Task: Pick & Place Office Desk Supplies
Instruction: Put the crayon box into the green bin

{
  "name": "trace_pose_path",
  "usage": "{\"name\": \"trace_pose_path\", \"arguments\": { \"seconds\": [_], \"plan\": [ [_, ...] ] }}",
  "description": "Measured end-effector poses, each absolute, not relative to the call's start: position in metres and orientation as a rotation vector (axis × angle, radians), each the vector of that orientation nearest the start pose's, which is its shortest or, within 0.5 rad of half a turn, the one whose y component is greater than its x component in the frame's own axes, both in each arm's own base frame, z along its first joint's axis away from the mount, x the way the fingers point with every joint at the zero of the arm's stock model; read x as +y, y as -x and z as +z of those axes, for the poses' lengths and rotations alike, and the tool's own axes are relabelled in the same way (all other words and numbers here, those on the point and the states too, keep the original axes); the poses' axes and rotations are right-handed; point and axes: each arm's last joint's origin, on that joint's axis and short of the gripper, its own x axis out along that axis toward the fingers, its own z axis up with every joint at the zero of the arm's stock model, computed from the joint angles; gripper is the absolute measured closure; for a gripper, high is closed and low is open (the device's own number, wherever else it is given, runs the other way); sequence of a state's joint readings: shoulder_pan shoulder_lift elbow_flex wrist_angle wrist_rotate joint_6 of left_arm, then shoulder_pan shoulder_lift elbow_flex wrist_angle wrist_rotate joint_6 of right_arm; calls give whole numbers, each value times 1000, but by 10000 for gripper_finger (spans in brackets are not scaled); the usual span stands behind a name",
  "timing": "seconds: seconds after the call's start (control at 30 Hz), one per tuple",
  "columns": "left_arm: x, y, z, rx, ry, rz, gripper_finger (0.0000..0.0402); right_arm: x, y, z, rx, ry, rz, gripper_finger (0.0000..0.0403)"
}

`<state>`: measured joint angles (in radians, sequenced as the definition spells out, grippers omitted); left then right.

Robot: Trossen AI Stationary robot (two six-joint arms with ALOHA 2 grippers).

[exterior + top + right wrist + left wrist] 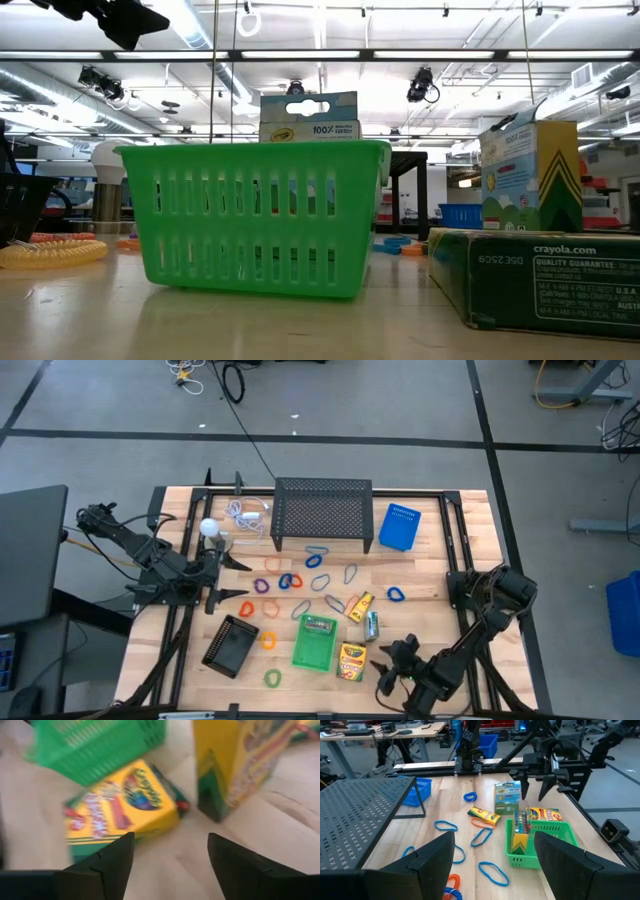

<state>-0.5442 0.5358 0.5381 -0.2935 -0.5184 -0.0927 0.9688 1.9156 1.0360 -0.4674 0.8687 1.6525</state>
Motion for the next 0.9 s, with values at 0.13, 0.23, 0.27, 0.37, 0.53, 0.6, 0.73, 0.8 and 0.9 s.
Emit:
{"name": "trace_pose_path", "arguments": {
  "seconds": [0.13,0.23,0.27,0.37,0.53,0.6,0.73,0.8,0.9],
  "plan": [
    [-54,-116,272,252,-64,-31,118,268,-206,126,547,-473,-505,161],
    [-54,-116,272,253,-62,-45,118,270,-208,135,542,-407,-511,182],
    [-54,-116,273,250,-59,-45,118,272,-210,139,532,-394,-507,188],
    [-55,-116,274,235,-47,-44,118,273,-213,145,516,-338,-508,203],
    [-54,-117,275,230,-54,-41,118,275,-214,148,525,-332,-499,217],
    [-54,-117,275,229,-59,-41,118,276,-214,147,574,-346,-487,222],
    [-54,-117,275,229,-68,-42,118,279,-213,145,691,-342,-430,229],
    [-54,-117,275,229,-68,-42,118,281,-214,145,687,-373,-421,230],
    [-55,-117,275,230,-68,-47,118,283,-215,146,695,-402,-415,231]
  ]
}}
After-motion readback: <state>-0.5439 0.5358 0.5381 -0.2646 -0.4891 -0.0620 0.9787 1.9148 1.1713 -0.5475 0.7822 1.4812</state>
